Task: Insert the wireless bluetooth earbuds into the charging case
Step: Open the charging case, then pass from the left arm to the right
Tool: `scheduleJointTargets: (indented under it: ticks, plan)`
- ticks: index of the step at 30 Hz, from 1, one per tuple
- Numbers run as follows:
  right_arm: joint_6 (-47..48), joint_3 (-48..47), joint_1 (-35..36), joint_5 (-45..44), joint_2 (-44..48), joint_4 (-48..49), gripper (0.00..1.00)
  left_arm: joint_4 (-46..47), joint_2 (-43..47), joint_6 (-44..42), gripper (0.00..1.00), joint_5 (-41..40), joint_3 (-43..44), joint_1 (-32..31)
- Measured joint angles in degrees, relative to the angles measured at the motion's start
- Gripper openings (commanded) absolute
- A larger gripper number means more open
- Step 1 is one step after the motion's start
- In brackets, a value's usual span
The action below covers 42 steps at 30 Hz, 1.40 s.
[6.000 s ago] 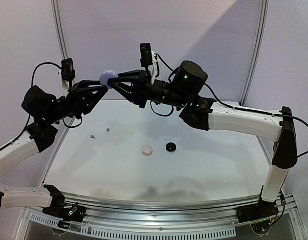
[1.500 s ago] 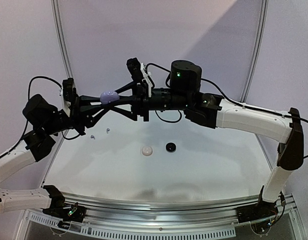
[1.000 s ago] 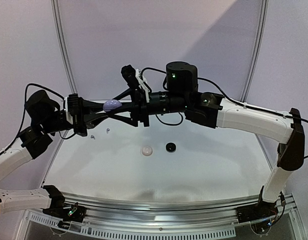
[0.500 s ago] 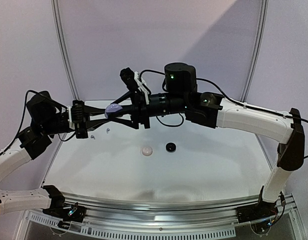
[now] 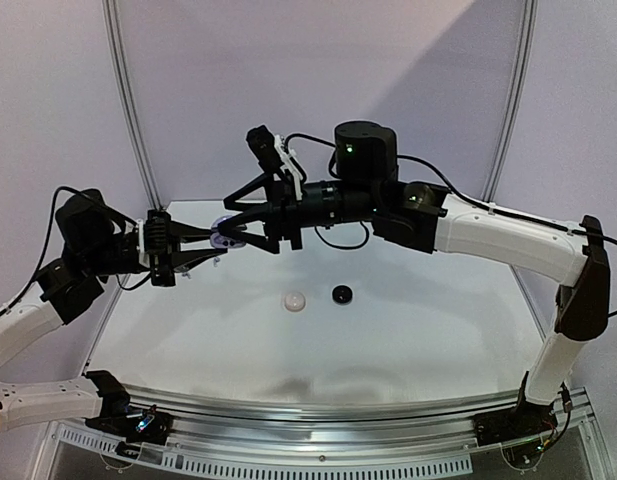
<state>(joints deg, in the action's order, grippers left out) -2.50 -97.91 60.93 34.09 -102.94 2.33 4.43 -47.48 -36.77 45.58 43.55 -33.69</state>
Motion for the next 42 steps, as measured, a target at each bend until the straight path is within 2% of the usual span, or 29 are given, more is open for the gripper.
scheduleJointTargets:
  ticks: [5,9,12,15,19,26,42]
  plan:
    - [-2.4,-0.4,-1.2,1.5,0.1,3.7,0.83,2.9,0.0,12.9,0.0,0.3,-2.9,0.6]
    - [-5.0,0.7,-2.3,2.3,1.2,8.7,0.84,7.4,0.0,24.5,0.0,0.3,-4.3,1.1]
    - [-6.9,3.0,-2.7,1.9,3.4,12.0,0.78,11.5,0.0,32.8,0.0,-0.2,-4.6,1.7]
    - [-8.7,5.0,-2.8,0.7,5.3,13.7,0.64,16.3,0.0,40.6,0.0,-1.7,-4.7,2.1]
    - [-10.7,7.6,-2.6,-1.0,5.6,14.8,0.59,21.9,-0.2,47.6,0.0,-3.4,-4.6,2.3]
    - [-12.7,8.1,-1.6,-1.6,2.8,16.9,0.38,26.4,-1.2,53.0,0.0,-4.1,-4.5,2.3]
    - [-15.5,3.1,-1.2,3.3,-2.1,20.0,0.2,28.0,-1.6,55.2,0.0,-5.1,-3.7,2.5]
